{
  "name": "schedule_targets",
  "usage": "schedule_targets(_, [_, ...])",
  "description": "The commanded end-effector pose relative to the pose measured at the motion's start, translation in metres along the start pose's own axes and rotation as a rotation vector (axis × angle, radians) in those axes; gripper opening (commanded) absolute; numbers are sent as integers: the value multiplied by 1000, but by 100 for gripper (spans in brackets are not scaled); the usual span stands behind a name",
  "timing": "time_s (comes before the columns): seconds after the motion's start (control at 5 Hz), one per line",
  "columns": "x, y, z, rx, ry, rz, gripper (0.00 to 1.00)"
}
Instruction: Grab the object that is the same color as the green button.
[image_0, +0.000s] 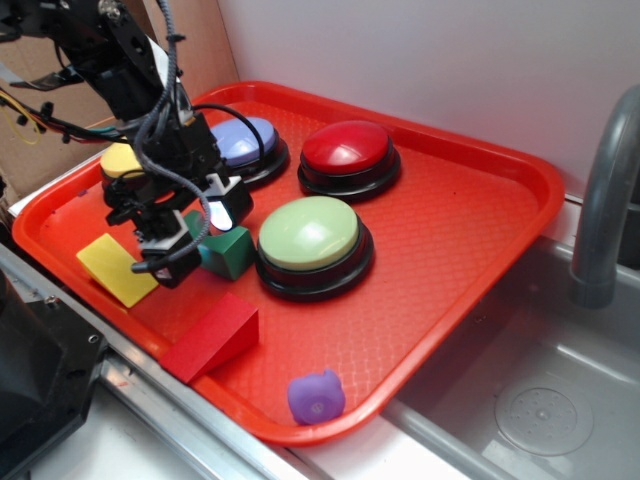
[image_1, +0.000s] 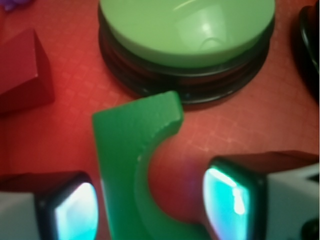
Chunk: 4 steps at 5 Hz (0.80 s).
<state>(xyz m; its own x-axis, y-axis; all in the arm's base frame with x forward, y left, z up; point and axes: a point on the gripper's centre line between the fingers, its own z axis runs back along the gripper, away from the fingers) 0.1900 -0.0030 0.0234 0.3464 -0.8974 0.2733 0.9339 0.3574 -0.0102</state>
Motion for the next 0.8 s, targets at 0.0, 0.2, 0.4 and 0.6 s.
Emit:
schedule_targets(0.0, [1, -2, 6, 29, -2, 57, 0])
schedule_targets(0.2, [-1, -3, 14, 65, 0, 134, 0])
schedule_targets(0.4, [2, -8, 33, 80, 40, 296, 0])
schedule_targets(0.6, [11, -13, 67, 121, 4, 543, 0])
